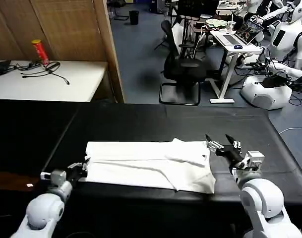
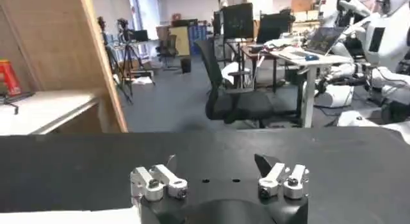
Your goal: Fold and organize the clothes.
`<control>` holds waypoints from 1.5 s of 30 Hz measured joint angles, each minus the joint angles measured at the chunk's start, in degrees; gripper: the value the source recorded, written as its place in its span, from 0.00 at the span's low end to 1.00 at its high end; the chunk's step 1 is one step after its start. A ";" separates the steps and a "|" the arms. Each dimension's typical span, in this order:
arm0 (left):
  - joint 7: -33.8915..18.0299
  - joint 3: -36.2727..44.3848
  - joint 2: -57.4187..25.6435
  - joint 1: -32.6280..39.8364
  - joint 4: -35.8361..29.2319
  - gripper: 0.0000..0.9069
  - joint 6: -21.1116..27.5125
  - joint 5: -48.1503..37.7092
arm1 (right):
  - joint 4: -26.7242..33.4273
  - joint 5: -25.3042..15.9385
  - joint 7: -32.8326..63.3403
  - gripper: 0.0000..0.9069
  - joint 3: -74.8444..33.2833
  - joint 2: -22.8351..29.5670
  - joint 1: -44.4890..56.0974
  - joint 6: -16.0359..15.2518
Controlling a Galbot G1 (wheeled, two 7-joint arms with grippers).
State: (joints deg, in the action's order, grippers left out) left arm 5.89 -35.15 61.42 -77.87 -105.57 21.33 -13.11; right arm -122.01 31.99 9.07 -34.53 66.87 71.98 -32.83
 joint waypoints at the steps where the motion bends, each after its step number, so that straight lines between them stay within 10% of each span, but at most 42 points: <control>1: 0.32 -0.41 -0.93 -0.26 0.37 0.00 -1.31 2.56 | 0.12 0.01 -0.02 0.97 -0.14 0.00 0.07 0.04; 18: -1.54 -6.49 -15.94 -0.44 4.33 0.00 -4.59 7.74 | 0.63 -0.83 -0.14 0.97 -0.62 1.59 1.04 0.37; 45: -11.10 19.45 1.54 5.37 -13.97 0.00 2.91 -12.64 | -1.13 -4.36 -0.38 0.97 -2.46 5.02 5.81 0.58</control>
State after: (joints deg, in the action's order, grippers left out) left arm -5.21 -15.70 62.96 -72.49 -119.54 24.24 -25.75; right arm -123.14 27.63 8.69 -36.99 71.88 77.79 -32.25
